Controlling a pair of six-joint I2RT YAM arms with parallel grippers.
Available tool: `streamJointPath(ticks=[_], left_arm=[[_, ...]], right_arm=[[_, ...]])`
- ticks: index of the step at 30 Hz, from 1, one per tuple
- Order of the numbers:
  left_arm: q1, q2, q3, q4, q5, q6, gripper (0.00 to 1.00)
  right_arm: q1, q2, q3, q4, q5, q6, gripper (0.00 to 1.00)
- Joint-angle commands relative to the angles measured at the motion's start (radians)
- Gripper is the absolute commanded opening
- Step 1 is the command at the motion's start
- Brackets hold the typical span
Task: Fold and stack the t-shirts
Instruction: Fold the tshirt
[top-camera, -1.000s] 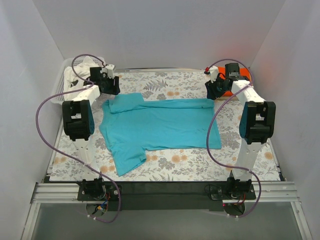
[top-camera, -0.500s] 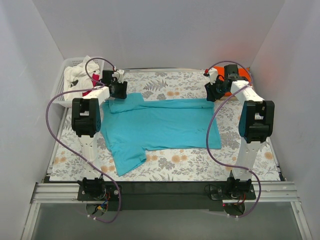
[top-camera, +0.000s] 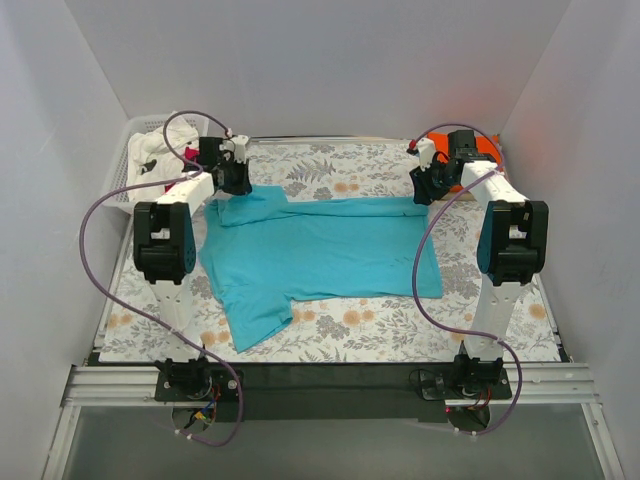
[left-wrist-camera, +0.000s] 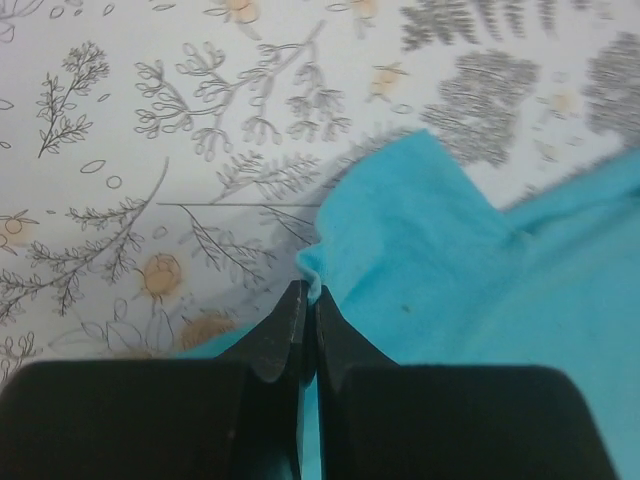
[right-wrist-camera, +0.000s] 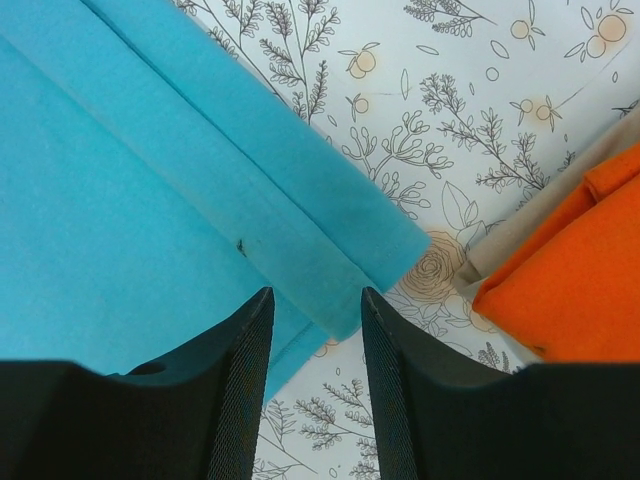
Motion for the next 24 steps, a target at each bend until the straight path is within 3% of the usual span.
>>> streamJointPath(ticks=[1,8,16,21,24], left_arm=[[0.003,-0.247,-0.06,-0.01,0.196,0.064,0.0],[0.003,-0.365,-0.216,-0.162,0.364,0.24,0.01],[0.003,-0.428,-0.411,-0.318,0.439,0.528,0.16],[0.003,-0.438,-0.426,-0.448,0.421,0.691,0.23],[0.003,-0.437,-0.388,-0.455,0.431,0.665,0.3]], right_arm=[[-0.003,-0.043,0.026,-0.022,-0.01,-0.008,0.4],[-0.003,-0.058,0.02,-0.037,-0.01,-0.019,0.4],[-0.002,-0.065,0.007,-0.06,-0.002,-0.054,0.39],[-0.003,-0.071,-0.008,-0.066,0.01,-0.085,0.39],[-0.005,-0.072,-0.011,-0.071,0.008,-0.094,0.39]])
